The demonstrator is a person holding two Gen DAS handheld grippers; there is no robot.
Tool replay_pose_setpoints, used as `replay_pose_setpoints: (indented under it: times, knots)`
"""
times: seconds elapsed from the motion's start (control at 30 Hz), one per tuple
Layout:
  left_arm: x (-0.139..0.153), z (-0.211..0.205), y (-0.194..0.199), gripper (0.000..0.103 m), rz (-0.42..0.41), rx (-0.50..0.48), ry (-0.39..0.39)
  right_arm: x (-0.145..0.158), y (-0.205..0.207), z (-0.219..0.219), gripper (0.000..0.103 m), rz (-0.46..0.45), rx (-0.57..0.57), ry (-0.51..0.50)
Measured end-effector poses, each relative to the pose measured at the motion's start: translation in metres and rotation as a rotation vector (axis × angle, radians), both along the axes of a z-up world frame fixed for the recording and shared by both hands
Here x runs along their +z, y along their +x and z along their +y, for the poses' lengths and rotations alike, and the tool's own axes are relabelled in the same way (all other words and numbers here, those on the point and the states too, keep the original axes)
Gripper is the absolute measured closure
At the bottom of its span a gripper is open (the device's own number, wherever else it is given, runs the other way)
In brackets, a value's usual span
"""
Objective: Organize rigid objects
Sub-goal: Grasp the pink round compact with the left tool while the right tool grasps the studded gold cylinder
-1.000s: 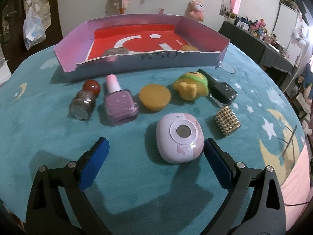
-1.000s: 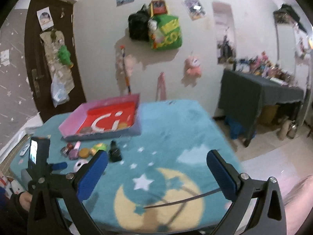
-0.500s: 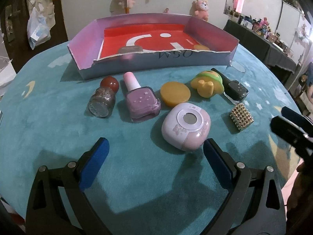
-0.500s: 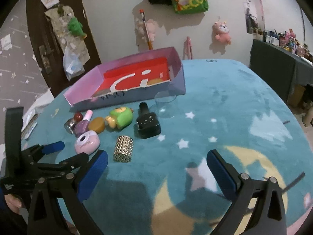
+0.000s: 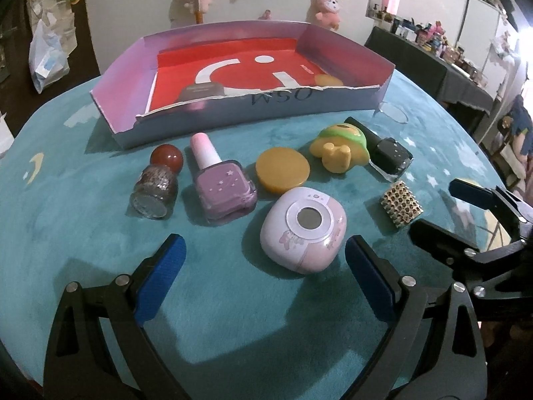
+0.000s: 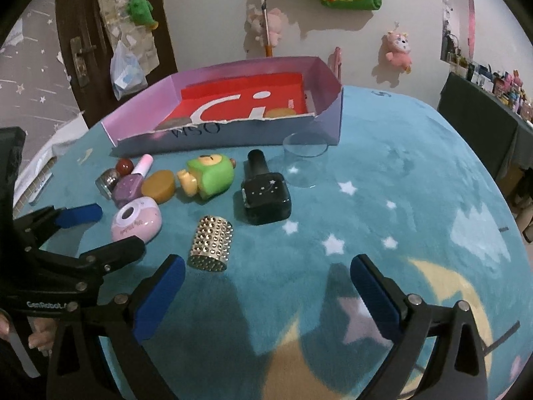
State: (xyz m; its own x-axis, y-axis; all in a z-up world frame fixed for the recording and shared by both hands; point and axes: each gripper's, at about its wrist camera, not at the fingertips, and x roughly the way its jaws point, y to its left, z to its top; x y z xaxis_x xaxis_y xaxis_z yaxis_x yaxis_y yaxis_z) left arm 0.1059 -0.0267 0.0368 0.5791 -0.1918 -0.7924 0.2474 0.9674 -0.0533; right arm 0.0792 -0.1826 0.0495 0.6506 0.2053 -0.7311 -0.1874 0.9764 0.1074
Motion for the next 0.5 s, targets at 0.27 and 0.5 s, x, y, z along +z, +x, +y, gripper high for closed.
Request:
replay_pose_setpoints:
  times: [0.27,0.5]
  knots:
    - [0.000,-0.005,0.006,0.021,0.011,-0.045,0.007,-0.002,0.011,0.004,0.007,0.030,0.028,-0.017]
    - [0.002,-0.010,0.009,0.030,0.002,-0.093,0.030,0.000,0.013,0.009,0.018,0.041,0.083,0.005]
